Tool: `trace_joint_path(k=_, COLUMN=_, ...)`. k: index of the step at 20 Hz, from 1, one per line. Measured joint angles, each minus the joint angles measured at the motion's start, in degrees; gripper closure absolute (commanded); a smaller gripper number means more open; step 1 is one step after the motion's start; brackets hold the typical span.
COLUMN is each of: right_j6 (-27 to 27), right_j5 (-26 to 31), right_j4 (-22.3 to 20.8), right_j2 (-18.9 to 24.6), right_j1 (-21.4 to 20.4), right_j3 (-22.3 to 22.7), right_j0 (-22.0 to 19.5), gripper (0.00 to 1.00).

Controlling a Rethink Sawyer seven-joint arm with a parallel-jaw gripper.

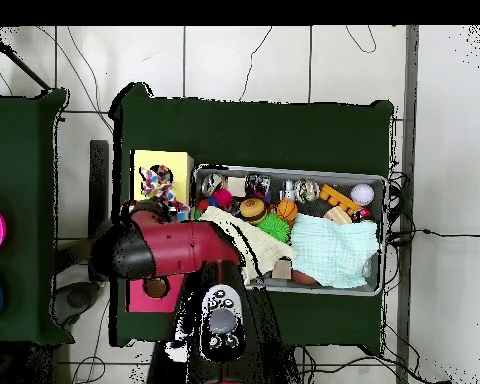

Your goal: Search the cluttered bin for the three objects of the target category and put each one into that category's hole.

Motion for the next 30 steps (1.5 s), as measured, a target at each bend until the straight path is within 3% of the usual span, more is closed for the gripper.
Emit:
trace_joint_path(k=5, right_j6=0.0, right_j5=2.7, right_j4=1.5, right_j2=-0.1, right_j1=2.0, right_j3=-4.4, right_j0=2.1, gripper=1.0)
trace_joint_path(k=16, right_j6=0.0, right_j5=4.7, right_j4=1.8, right_j2=-0.4, right_j1=5.1, right_j3=-11.8, right_j0=1.2, gripper=1.0)
trace_joint_path(k=30, right_j6=0.0, right_j5=4.7, right_j4=2.0, right_j2=-0.4, right_j1=4.6, right_j3=-11.9, right_j0=0.4, gripper=1.0)
